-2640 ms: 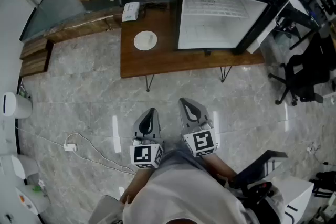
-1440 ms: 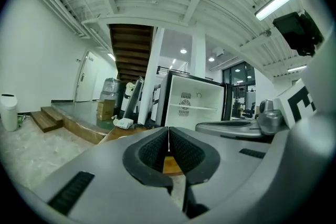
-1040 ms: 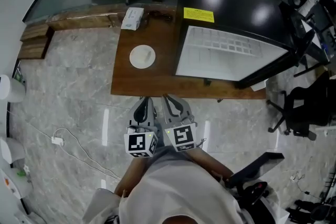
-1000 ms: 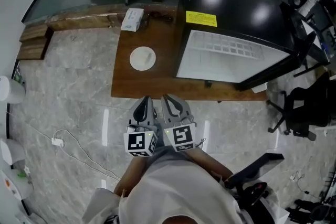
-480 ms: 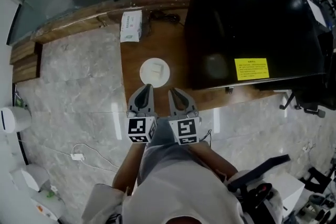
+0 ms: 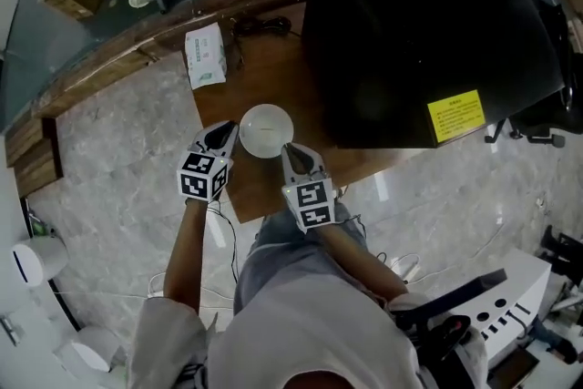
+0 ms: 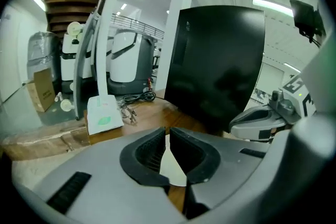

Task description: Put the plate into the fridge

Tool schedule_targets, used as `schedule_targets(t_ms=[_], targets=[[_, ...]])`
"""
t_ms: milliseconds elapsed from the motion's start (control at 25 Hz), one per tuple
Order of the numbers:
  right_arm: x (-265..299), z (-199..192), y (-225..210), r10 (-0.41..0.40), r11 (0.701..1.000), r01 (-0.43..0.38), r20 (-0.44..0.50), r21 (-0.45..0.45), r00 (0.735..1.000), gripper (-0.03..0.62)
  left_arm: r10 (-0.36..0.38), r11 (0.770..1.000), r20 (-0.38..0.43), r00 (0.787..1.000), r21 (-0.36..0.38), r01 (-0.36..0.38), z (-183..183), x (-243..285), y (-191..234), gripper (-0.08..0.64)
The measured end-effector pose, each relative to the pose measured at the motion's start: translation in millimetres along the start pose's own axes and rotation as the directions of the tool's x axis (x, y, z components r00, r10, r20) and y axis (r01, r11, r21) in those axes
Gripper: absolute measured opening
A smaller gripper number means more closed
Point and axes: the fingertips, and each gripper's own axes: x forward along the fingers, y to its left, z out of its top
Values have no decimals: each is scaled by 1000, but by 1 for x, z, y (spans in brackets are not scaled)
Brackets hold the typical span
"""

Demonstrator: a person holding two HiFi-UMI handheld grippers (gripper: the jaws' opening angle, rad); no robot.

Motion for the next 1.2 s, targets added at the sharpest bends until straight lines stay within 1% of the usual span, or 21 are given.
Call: schedule_targets(t_ms=[80, 160, 240, 360, 440, 520, 600, 800, 840, 920, 960, 1040, 1080, 1120, 1160, 1200], targets=[[9, -16, 5, 25, 999, -24, -41, 23, 999, 20, -26, 998, -76, 997, 58, 31, -11, 12, 8, 21], [14, -31, 4, 8, 999, -4, -79, 43, 997, 18, -44, 992, -153, 987, 108, 61, -26, 24, 12, 21], [16, -40, 0, -17, 998, 23, -101, 58, 995, 20, -59, 988, -206, 977, 127, 87, -36, 34, 18, 21], [19, -54, -12, -43, 993, 57, -130, 106, 991, 20, -52, 985, -259, 965, 148, 92, -46, 49, 23, 21], [21, -66, -17, -42, 987, 65, -152, 147, 988, 20, -61, 984, -293, 954, 141, 106, -55, 58, 24, 21], [27, -71, -17, -10, 983, 41, -169, 179, 985, 20, -77, 983, -329, 941, 132, 126, -63, 67, 27, 22], [31, -74, -15, 12, 978, 27, -184, 206, 983, 20, -83, 980, -356, 931, 141, 142, -69, 74, 30, 23], [32, -84, -25, -14, 961, 73, -217, 266, 976, 23, -127, 975, -399, 908, 119, 188, -77, 82, 27, 23], [32, -86, -26, -17, 959, 79, -224, 273, 975, 32, -133, 973, -410, 902, 119, 198, -79, 83, 26, 23], [34, -90, -27, -12, 952, 84, -237, 293, 972, 99, -148, 968, -430, 891, 123, 220, -83, 83, 23, 29], [35, -93, -27, -9, 948, 85, -241, 306, 970, 108, -154, 965, -437, 886, 126, 230, -86, 84, 21, 42], [38, -98, -28, -1, 932, 90, -246, 352, 969, 109, -159, 962, -449, 879, 129, 239, -92, 85, 20, 73], [39, -101, -28, 8, 916, 92, -249, 390, 969, 109, -161, 962, -452, 877, 125, 241, -96, 87, 20, 85], [41, -106, -28, 22, 893, 94, -253, 439, 967, 109, -164, 963, -452, 877, 119, 242, -97, 88, 21, 93], [44, -111, -28, 39, 863, 96, -255, 497, 966, 109, -166, 964, -448, 878, 113, 240, -97, 88, 22, 97], [46, -116, -28, 59, 825, 96, -254, 557, 965, 109, -167, 966, -444, 881, 107, 236, -97, 89, 23, 97]])
